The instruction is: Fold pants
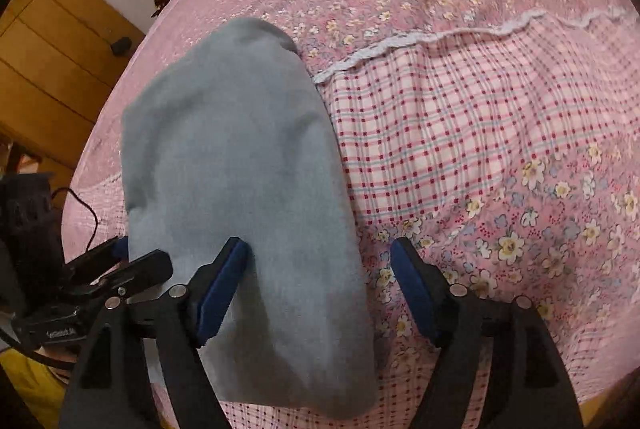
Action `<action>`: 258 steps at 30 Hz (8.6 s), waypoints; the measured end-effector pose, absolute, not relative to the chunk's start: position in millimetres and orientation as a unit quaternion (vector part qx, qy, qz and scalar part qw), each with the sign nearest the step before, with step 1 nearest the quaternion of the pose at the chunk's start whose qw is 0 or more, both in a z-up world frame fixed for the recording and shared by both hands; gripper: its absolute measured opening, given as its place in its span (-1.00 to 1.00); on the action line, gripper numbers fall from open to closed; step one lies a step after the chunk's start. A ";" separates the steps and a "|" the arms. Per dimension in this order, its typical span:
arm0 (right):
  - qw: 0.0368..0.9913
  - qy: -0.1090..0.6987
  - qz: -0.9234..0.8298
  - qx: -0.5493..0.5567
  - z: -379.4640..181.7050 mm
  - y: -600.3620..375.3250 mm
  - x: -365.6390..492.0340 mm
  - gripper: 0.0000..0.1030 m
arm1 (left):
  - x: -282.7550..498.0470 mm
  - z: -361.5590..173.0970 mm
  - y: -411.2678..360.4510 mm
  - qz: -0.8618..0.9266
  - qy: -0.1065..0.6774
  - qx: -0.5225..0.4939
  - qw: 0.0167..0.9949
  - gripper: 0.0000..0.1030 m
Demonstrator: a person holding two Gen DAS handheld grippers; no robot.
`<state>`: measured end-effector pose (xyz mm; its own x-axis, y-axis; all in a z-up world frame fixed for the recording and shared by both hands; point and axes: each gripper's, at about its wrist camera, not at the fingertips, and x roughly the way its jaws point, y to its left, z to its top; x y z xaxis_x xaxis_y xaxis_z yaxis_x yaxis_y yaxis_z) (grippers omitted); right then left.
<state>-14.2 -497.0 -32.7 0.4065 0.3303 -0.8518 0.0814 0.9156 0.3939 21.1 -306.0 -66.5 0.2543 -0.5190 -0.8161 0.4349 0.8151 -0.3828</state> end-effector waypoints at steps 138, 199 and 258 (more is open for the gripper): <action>0.903 0.401 0.117 0.103 7.4 -170.0 -29.3 -0.44 | 34.4 -19.7 1.4 -0.175 0.424 -0.052 0.887 -0.41; 0.883 0.464 0.060 0.038 -33.9 -149.0 -91.9 0.33 | -53.2 -67.7 -30.2 -0.027 0.456 -0.008 0.890 0.70; 0.879 0.472 0.061 0.033 -40.8 -146.8 -88.7 0.37 | -53.7 -68.6 -26.7 -0.028 0.459 -0.012 0.888 0.71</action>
<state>-88.7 -146.8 -40.8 0.5475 0.1390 -0.8252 -0.0768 0.9903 0.1159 -53.7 -26.7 -68.6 0.5774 -0.0596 -0.8143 0.0383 0.9982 -0.0459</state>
